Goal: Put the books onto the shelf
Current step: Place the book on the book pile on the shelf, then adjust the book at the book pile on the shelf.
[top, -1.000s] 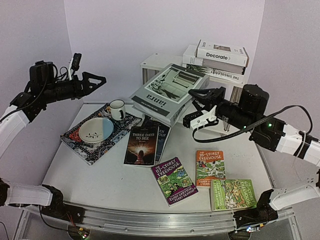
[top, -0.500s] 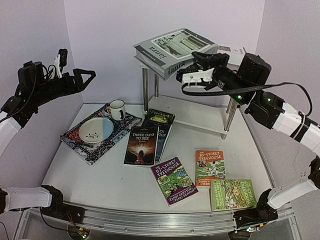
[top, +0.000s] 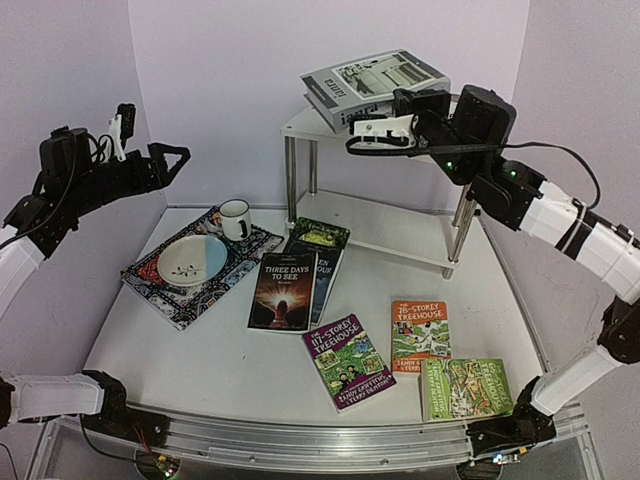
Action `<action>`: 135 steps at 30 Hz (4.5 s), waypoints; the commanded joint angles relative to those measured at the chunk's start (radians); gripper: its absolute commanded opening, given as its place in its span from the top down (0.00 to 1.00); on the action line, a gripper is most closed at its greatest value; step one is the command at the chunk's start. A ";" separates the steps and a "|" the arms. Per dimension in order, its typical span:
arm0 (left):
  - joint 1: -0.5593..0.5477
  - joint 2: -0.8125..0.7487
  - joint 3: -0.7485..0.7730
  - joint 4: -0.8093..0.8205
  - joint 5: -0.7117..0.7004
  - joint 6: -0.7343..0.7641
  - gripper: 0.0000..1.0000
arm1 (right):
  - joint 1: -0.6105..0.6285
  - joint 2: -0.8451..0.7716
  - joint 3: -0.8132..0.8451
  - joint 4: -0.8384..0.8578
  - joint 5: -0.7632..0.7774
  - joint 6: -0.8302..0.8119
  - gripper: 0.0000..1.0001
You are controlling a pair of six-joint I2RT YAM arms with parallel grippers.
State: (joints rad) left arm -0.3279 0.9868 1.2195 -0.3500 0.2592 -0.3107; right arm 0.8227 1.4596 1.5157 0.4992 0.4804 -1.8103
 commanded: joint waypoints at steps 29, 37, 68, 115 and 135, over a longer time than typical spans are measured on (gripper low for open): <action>0.003 -0.074 -0.073 0.015 -0.211 0.017 0.00 | -0.199 0.211 0.375 0.063 0.350 0.009 0.91; 0.004 -0.042 -0.041 0.013 -0.165 0.019 0.00 | -0.262 0.218 0.379 0.043 0.413 0.094 0.96; 0.004 -0.034 -0.083 0.015 -0.142 -0.021 0.00 | -0.289 0.279 0.433 -0.101 0.406 0.266 0.93; 0.003 -0.014 -0.076 0.016 -0.125 -0.025 0.00 | -0.289 0.252 0.387 -0.159 0.398 0.307 0.34; 0.004 -0.014 -0.079 0.016 -0.123 -0.031 0.00 | -0.272 0.243 0.379 -0.239 0.395 0.342 0.19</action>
State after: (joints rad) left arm -0.3279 0.9703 1.1374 -0.3630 0.1291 -0.3404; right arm 0.5403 1.7211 1.9095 0.3062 0.8497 -1.4995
